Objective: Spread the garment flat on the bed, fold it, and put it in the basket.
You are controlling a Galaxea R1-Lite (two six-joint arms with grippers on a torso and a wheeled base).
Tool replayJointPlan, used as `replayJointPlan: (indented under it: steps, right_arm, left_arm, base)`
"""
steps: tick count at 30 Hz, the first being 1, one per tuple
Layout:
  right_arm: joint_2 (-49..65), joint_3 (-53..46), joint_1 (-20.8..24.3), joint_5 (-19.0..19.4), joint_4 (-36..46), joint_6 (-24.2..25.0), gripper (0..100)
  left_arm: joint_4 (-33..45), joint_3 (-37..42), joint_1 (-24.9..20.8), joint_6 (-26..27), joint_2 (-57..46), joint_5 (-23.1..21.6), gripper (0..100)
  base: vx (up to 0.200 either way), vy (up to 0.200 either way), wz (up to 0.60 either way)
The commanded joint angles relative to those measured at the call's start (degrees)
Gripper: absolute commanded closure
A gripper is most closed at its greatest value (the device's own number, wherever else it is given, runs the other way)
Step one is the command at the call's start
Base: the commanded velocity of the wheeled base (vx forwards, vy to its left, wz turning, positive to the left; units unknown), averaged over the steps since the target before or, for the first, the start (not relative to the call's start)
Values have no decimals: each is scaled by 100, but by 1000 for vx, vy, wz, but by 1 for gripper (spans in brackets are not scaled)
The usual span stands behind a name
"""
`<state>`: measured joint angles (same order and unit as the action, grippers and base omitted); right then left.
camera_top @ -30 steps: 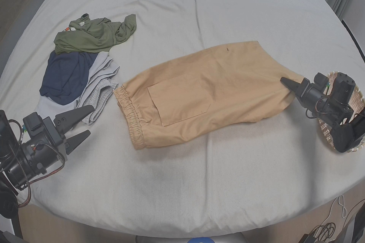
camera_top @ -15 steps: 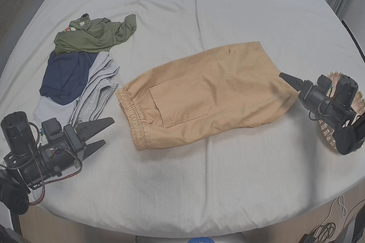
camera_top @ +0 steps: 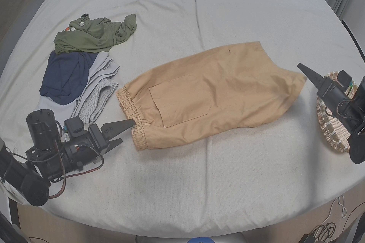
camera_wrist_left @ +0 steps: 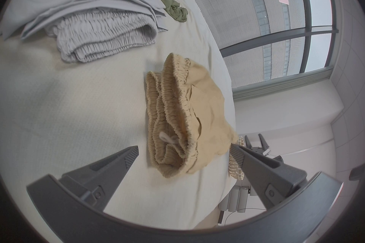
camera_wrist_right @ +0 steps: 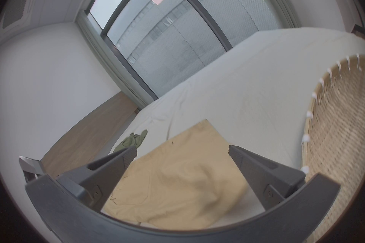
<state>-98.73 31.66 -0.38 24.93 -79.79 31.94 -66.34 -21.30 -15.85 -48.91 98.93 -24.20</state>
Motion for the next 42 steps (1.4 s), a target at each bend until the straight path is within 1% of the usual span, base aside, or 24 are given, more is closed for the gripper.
replayJointPlan:
  steps: [1,3,7,8,17,21,22,27,30,32,34,35,36,37,38,39,41,42]
  right_arm:
    - [522,-2,-76,21,-54,-47,0]
    - [609,-28,-68,12,-63,-83,0]
    - [645,-55,-68,12,-151,-179,0]
    - [645,-46,-76,21,-292,-179,0]
    - [618,-345,82,21,-670,-206,0]
    - [636,-345,64,29,-670,-188,0]
    - [636,-345,73,29,-670,-179,0]
    - [645,-389,73,29,-670,-179,0]
    - [636,-459,73,38,-678,-179,0]
    - [645,-512,73,38,-678,-179,0]
    - [653,-573,82,38,-678,-179,0]
    - [653,-573,82,38,-678,-179,0]
    - [662,-670,91,47,-687,-179,0]
    - [662,-670,91,47,-687,-179,0]
    - [697,-837,91,109,-687,-179,0]
    - [697,-837,91,109,-687,-179,0]
    - [671,-951,91,153,-696,-153,0]
    - [671,-960,91,153,-705,-153,0]
  left_arm:
    - [-248,-217,-59,4,733,47,0]
    - [-371,-340,-85,-5,909,152,0]
    - [-406,-498,-164,-5,1129,187,0]
    - [-450,-577,-208,-5,1217,214,0]
    - [-881,-911,-331,-31,1489,205,0]
    - [-1153,-938,-331,-40,1683,451,0]
    - [-1206,-946,-331,-49,1726,486,100]
    - [-1408,-964,-322,-57,1788,495,100]
    - [-1584,-832,-314,-110,1709,513,100]
    - [-1786,-595,-235,-330,1454,548,100]
    - [-1768,-358,-85,-488,1023,557,100]
    - [-1768,-358,-85,-488,1023,557,100]
    - [-1654,-85,3,-497,593,574,100]
    - [-1654,-85,3,-497,593,574,100]
    - [-1320,170,161,-444,-5,653,100]
    - [-1320,170,161,-444,-5,653,100]
    - [-582,319,565,-233,-699,653,100]
    - [-494,328,618,-216,-761,644,100]
  base:
    - [0,0,0]
    - [0,0,0]
    - [0,0,0]
    - [0,0,0]
    - [0,0,0]
    - [0,0,0]
    - [0,0,0]
    - [0,0,0]
    - [0,0,0]
    - [0,0,0]
    - [0,0,0]
    - [0,0,0]
    - [0,0,0]
    - [0,0,0]
    - [0,0,0]
    - [0,0,0]
    - [0,0,0]
    - [0,0,0]
